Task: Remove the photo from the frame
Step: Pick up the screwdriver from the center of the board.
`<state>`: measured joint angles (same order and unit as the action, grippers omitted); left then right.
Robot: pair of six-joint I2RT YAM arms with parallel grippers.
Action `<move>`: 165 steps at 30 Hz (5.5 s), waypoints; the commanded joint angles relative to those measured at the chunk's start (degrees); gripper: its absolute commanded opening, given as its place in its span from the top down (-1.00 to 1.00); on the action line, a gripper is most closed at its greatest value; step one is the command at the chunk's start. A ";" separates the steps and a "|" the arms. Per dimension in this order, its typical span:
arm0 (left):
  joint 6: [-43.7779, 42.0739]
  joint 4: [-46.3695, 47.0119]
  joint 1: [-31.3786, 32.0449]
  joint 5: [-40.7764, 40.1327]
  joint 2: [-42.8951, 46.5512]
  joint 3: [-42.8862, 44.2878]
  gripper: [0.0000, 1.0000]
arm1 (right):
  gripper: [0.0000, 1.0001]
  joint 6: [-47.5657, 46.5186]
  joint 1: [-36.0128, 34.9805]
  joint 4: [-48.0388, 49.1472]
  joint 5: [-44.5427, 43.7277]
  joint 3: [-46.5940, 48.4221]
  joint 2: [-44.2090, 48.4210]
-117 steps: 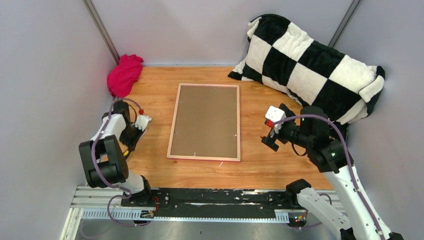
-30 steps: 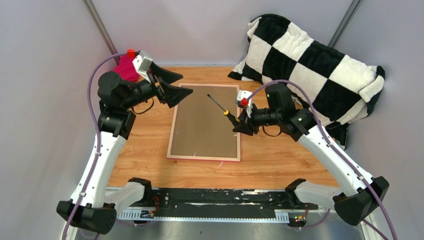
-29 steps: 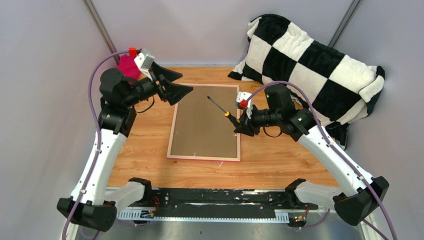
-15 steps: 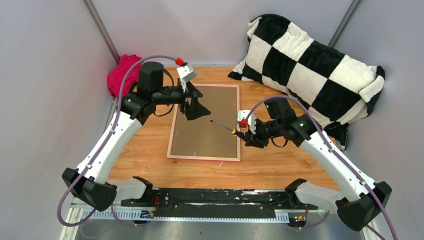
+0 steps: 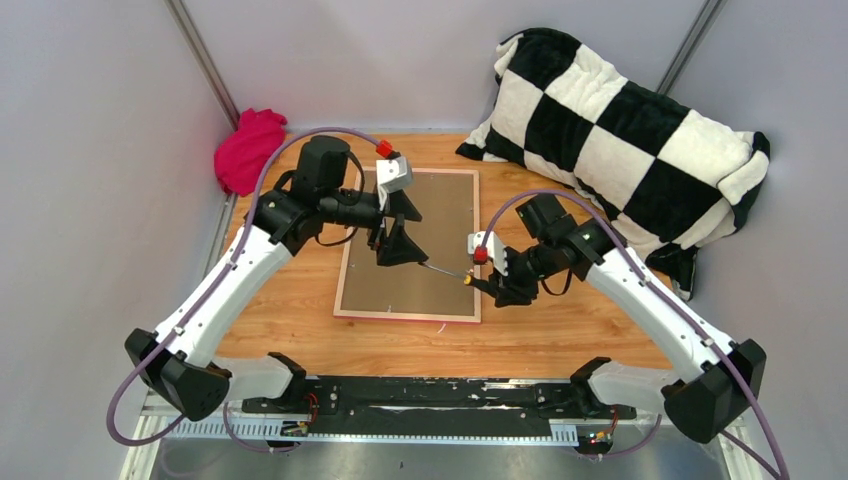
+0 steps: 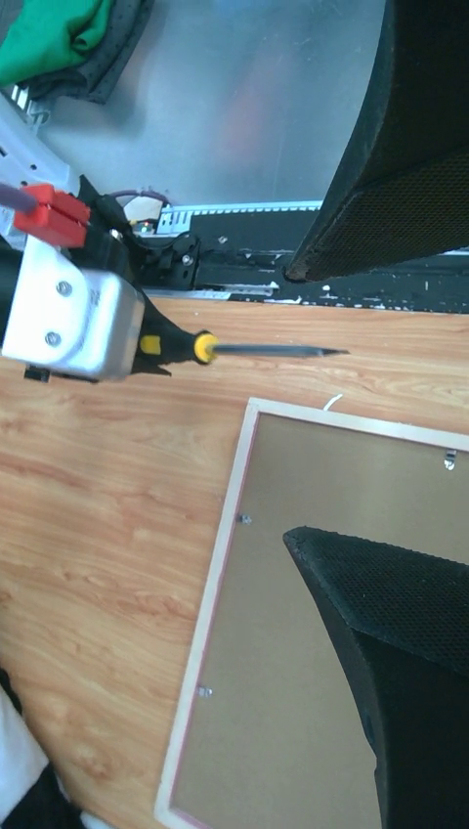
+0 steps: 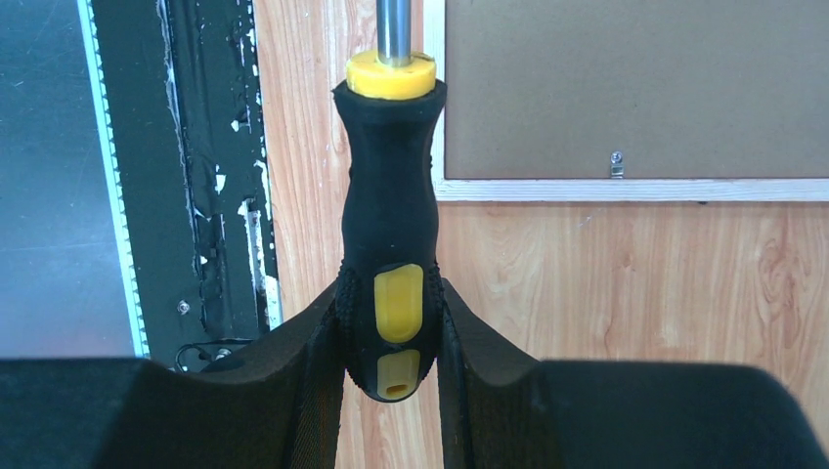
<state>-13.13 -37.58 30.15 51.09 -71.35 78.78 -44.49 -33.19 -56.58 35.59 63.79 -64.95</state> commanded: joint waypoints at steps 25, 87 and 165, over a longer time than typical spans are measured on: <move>-2.65 -4.37 9.98 -1.20 -12.72 4.57 -0.55 | 1.00 1.07 0.56 -3.55 7.19 12.67 -9.67; -1.39 -4.69 8.63 4.32 -15.39 5.98 -0.02 | 1.00 4.59 5.51 4.54 14.24 8.84 -0.81; 11.68 10.64 4.04 1.14 -8.77 7.56 1.00 | -0.62 50.89 18.49 51.47 29.89 -1.22 1.64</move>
<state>-11.92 -40.29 36.07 52.84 -85.60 88.07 -6.02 -16.21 -20.64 65.41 65.19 -65.19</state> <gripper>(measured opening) 0.196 0.810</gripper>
